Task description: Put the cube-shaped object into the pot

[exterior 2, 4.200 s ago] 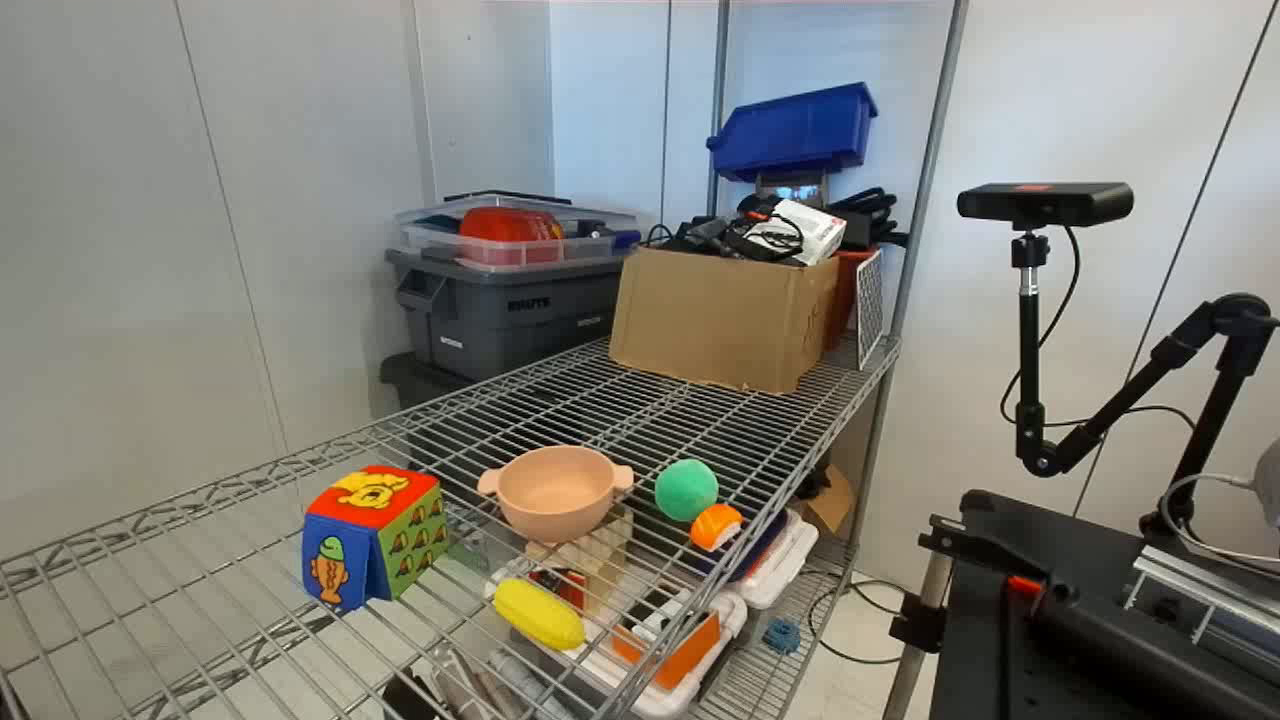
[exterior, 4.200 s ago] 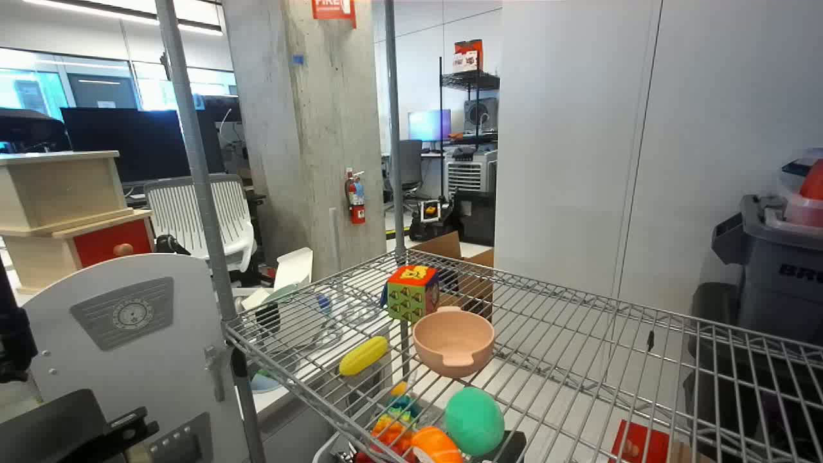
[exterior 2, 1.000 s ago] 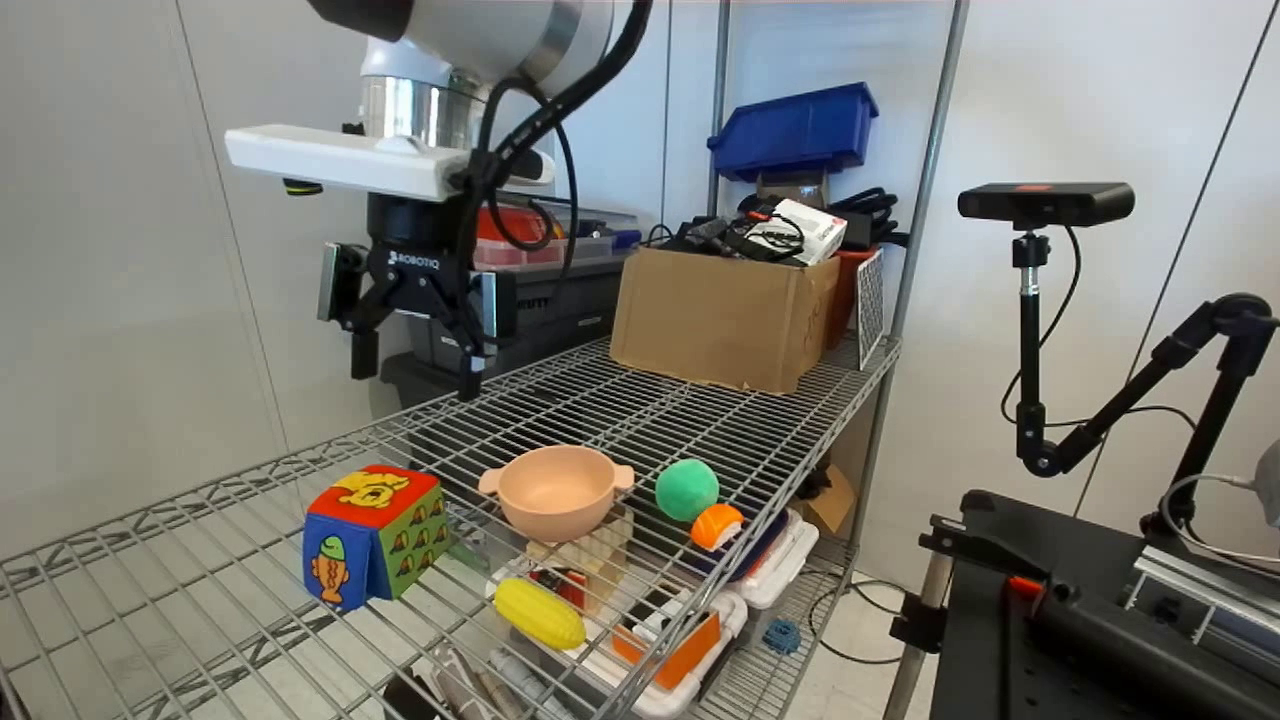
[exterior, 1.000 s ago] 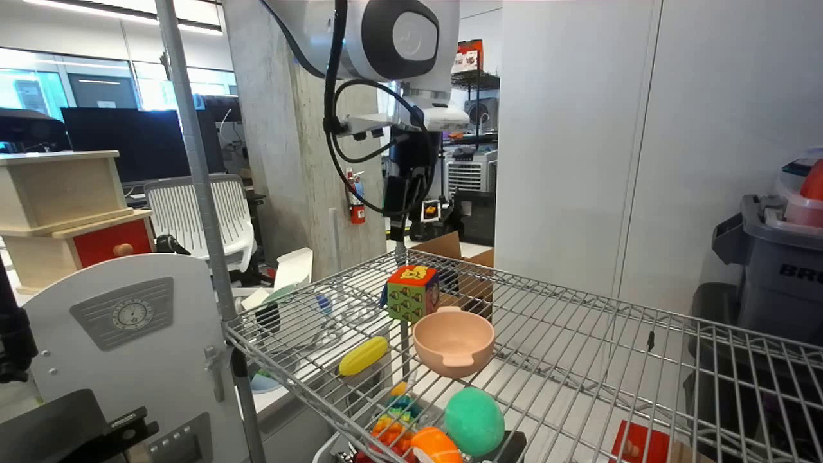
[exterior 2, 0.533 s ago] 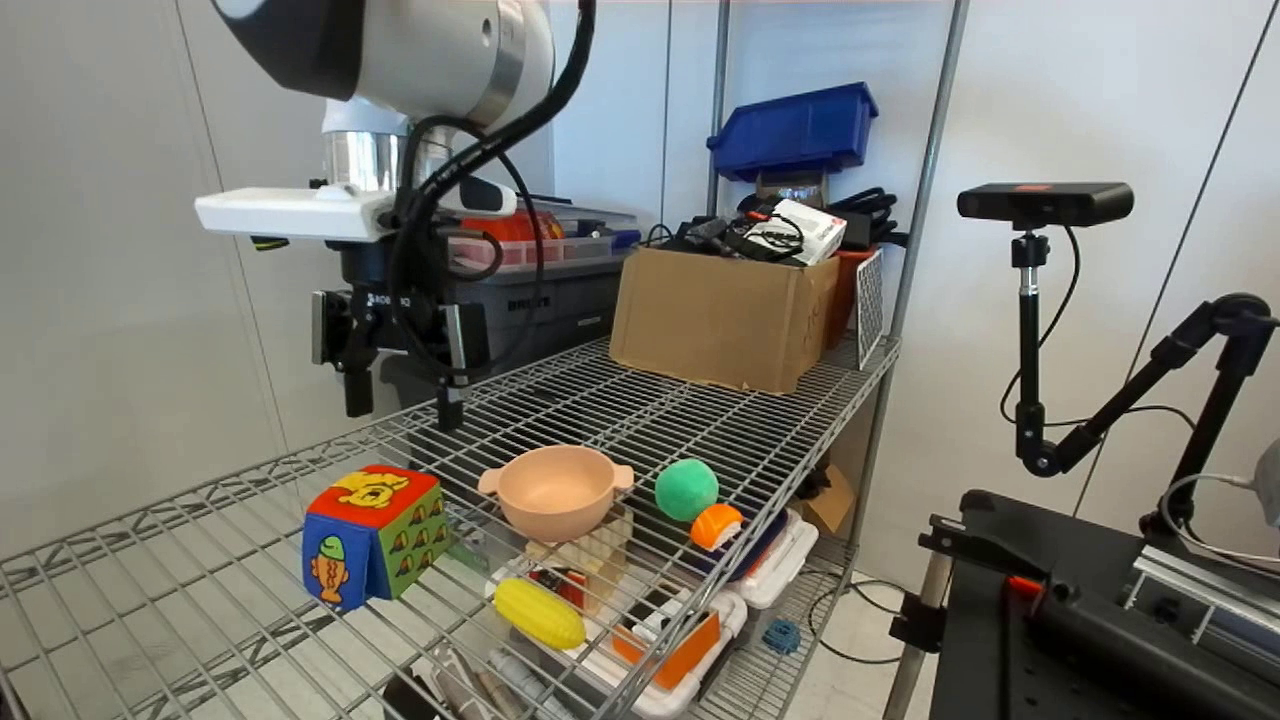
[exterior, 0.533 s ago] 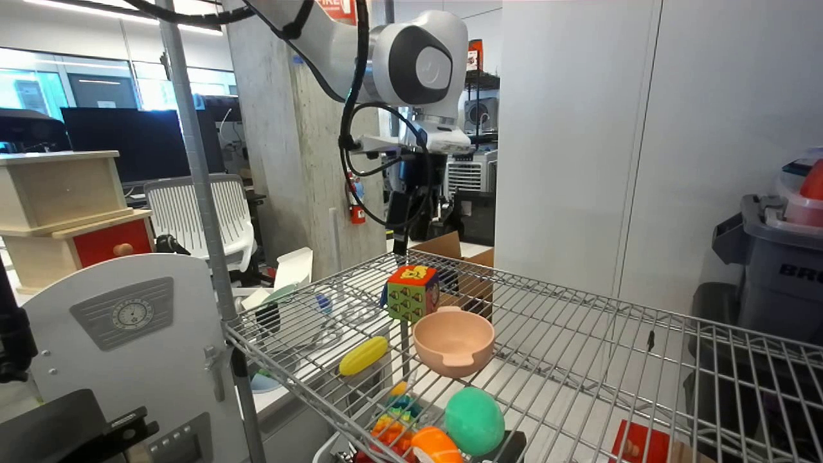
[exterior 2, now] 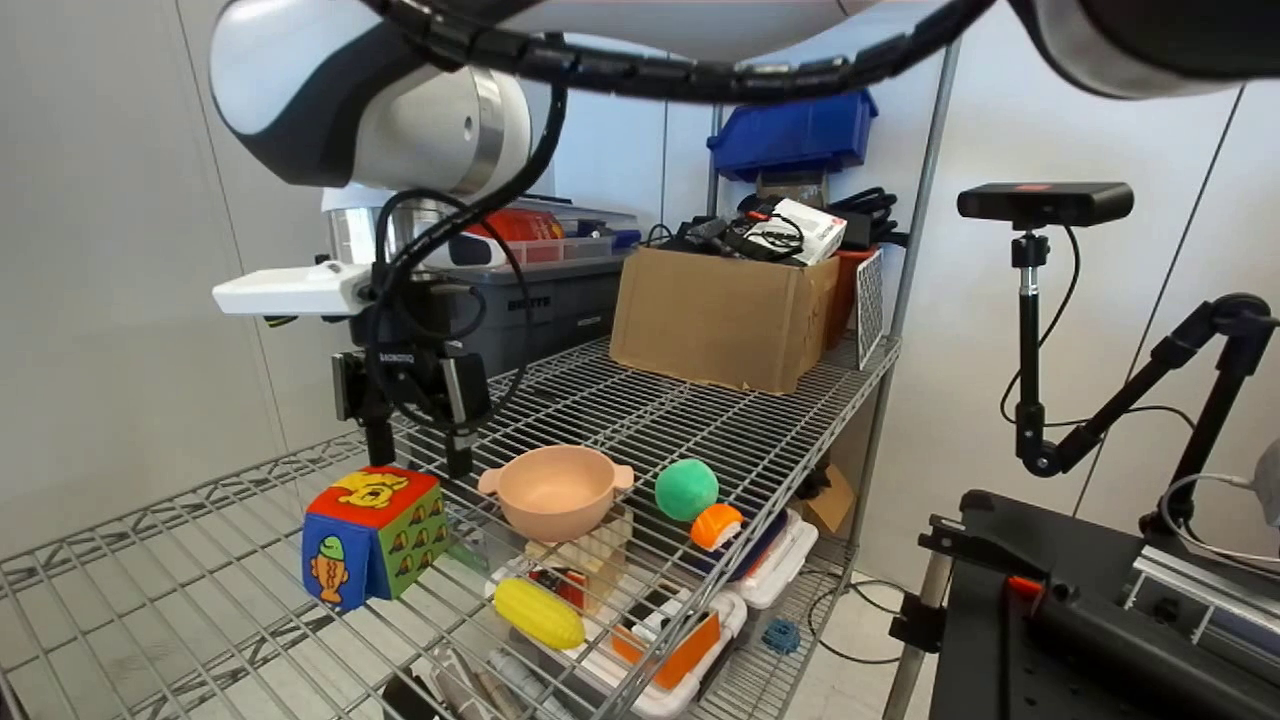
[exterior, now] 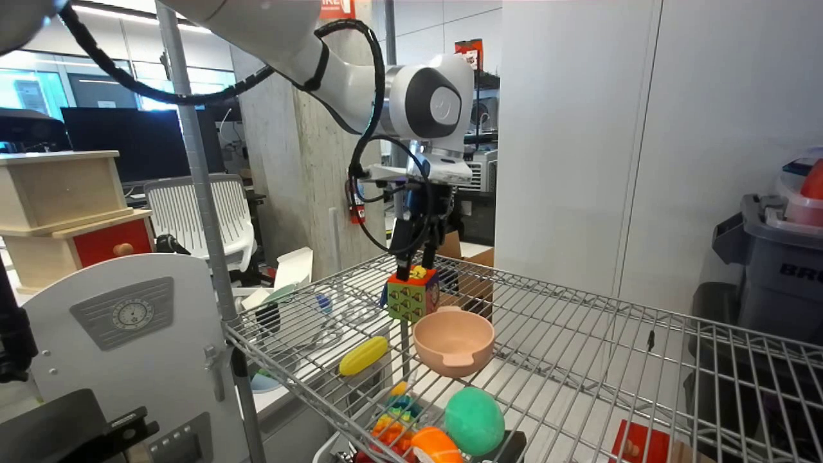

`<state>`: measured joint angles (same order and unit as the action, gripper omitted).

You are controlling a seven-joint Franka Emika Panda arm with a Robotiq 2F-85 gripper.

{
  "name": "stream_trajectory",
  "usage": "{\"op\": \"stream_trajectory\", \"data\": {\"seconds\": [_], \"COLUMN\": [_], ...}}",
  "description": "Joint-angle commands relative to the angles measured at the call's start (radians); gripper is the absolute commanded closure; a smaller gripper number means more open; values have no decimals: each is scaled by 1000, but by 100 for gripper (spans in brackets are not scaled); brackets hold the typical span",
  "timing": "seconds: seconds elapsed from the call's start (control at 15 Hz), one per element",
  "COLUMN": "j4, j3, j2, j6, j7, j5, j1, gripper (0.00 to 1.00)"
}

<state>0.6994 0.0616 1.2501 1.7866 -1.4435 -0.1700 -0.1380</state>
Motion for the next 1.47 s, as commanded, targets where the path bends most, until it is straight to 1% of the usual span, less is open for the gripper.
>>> {"op": "stream_trajectory", "data": {"seconds": [0.0,0.07,0.27,0.33,0.4,0.47,0.6,0.67,0.73,0.8,0.93,1.07,1.2,1.4], "j4": [-191,-189,-253,-227,-230,-291,-316,-330,-300,-241,-239,-237,-237,-245], "j3": [16,-3,-3,16,14,-7,-8,-5,-4,-2,-2,-1,-2,-8], "j2": [121,124,173,160,164,199,213,220,205,172,173,172,172,174], "j6": [-16,4,12,31,38,18,17,15,36,60,76,87,90,71], "j7": [-54,-65,-97,-99,-108,-124,-149,-161,-169,-176,-185,-194,-202,-199], "j5": [15,35,52,35,33,55,58,63,67,73,82,92,97,95], "j1": [-6,0,-2,-10,-10,-3,-3,-4,-6,-10,-11,-11,-11,-9], "gripper": [0,0,0,0,0,0,0,25,28,34,51,66,78,100]}}
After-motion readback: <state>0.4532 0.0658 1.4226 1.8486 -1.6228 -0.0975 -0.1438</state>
